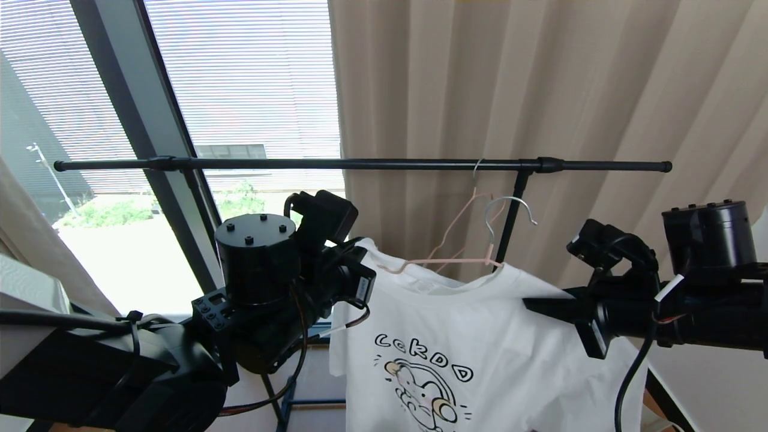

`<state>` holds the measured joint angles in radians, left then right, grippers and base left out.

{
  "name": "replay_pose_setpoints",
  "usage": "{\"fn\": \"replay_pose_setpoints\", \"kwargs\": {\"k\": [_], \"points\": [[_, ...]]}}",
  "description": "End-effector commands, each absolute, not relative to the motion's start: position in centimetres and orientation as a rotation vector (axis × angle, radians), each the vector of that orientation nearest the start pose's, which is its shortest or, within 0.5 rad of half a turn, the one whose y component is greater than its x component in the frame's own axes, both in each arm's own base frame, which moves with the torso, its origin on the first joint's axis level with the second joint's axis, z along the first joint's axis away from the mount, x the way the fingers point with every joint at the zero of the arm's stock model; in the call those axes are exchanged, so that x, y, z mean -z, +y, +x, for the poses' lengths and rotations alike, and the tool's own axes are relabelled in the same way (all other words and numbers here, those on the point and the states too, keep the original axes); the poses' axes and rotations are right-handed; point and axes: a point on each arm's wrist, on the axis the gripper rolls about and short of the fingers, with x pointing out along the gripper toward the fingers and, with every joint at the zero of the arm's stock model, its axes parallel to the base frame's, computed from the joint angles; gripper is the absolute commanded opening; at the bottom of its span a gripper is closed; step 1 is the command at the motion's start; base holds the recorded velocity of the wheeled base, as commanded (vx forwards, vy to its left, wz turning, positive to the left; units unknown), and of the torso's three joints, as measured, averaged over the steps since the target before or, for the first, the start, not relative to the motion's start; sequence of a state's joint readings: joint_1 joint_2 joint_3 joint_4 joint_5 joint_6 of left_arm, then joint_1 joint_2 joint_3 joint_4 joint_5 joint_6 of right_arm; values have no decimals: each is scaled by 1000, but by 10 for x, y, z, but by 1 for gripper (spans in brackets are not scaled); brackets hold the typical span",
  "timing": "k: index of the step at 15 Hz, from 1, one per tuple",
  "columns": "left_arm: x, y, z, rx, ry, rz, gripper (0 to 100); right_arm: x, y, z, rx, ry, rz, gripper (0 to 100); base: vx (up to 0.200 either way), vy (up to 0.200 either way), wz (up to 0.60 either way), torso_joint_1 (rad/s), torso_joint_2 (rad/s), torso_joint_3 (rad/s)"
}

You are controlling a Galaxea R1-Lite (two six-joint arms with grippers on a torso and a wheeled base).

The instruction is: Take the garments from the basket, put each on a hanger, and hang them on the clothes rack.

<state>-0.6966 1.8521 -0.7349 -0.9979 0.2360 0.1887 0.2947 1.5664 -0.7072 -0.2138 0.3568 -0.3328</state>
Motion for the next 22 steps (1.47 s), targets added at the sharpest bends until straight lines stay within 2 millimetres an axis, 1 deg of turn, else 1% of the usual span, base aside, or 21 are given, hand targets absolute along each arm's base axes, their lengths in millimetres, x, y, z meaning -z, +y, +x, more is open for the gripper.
{"fn": "replay_pose_setpoints", "kwargs": {"k": [1,2,4,6,7,9,10,11,14,17,19,22], "points": [[-153,-208,255,461,57,252,0,-145,85,245,-698,582,-310,0,0,0,0,0,0,0],[-153,-208,256,442,53,272,0,-144,85,248,-665,562,-323,0,0,0,0,0,0,0],[-154,-209,257,432,47,295,0,-146,85,247,-665,546,-322,0,0,0,0,0,0,0],[-153,-219,253,463,47,299,0,-144,89,246,-677,555,-319,0,0,0,0,0,0,0],[-156,-232,249,501,51,305,0,-141,98,244,-698,567,-308,0,0,0,0,0,0,0],[-161,-243,247,529,62,302,0,-140,100,244,-707,574,-304,0,0,0,0,0,0,0],[-161,-243,247,529,63,303,0,-139,101,244,-708,574,-305,0,0,0,0,0,0,0],[-165,-252,245,548,83,278,0,-135,102,246,-705,571,-307,0,0,0,0,0,0,0],[-169,-261,244,566,108,229,0,-127,105,252,-684,534,-286,0,0,0,0,0,0,0],[-169,-264,243,574,123,213,0,-120,105,257,-624,561,-309,0,0,0,0,0,0,0],[-169,-265,241,578,124,213,0,-119,110,256,-638,553,-312,0,0,0,0,0,0,0],[-168,-270,238,594,126,202,0,-118,111,256,-638,518,-307,0,0,0,0,0,0,0]]}}
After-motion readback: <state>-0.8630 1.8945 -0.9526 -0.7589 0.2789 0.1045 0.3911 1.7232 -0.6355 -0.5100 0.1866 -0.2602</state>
